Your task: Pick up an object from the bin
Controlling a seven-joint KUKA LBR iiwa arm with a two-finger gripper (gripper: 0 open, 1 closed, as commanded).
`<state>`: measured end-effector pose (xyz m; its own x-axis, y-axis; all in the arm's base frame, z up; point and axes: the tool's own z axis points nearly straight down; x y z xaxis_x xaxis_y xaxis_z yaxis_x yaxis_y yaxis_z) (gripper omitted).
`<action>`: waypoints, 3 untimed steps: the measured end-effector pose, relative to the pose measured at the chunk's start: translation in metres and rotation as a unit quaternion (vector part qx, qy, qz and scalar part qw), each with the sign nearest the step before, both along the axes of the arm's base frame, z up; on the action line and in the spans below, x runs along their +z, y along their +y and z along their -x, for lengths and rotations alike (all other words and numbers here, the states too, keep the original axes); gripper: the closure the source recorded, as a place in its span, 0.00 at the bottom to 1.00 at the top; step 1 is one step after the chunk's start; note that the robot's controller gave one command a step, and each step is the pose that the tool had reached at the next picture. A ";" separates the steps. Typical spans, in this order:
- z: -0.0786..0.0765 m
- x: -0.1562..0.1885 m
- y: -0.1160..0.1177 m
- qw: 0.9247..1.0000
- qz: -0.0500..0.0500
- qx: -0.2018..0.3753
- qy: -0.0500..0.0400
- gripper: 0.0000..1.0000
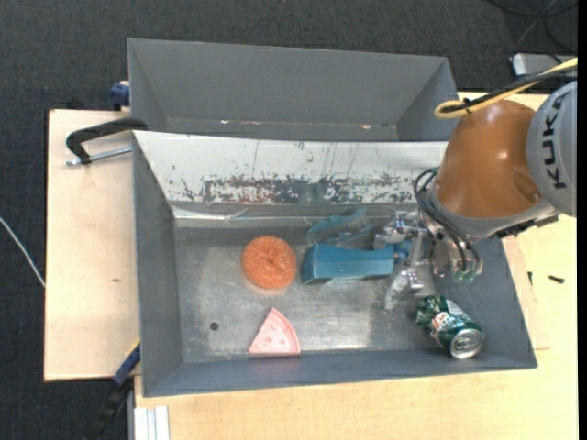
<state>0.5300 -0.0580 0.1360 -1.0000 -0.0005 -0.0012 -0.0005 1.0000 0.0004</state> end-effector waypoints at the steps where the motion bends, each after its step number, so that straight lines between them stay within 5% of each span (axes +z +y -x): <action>1: 0.000 0.000 0.000 1.000 0.000 0.000 0.000 0.00; 2: -0.051 -0.060 0.005 0.997 -0.001 -0.071 0.001 1.00; 3: -0.051 -0.060 0.005 0.997 -0.001 -0.071 0.001 1.00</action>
Offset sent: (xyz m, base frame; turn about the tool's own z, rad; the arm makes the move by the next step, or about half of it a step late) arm 0.0492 0.0042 -0.0660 0.1457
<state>0.5815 -0.0526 0.0755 -0.9900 0.1411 0.0012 0.1411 0.9900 0.0018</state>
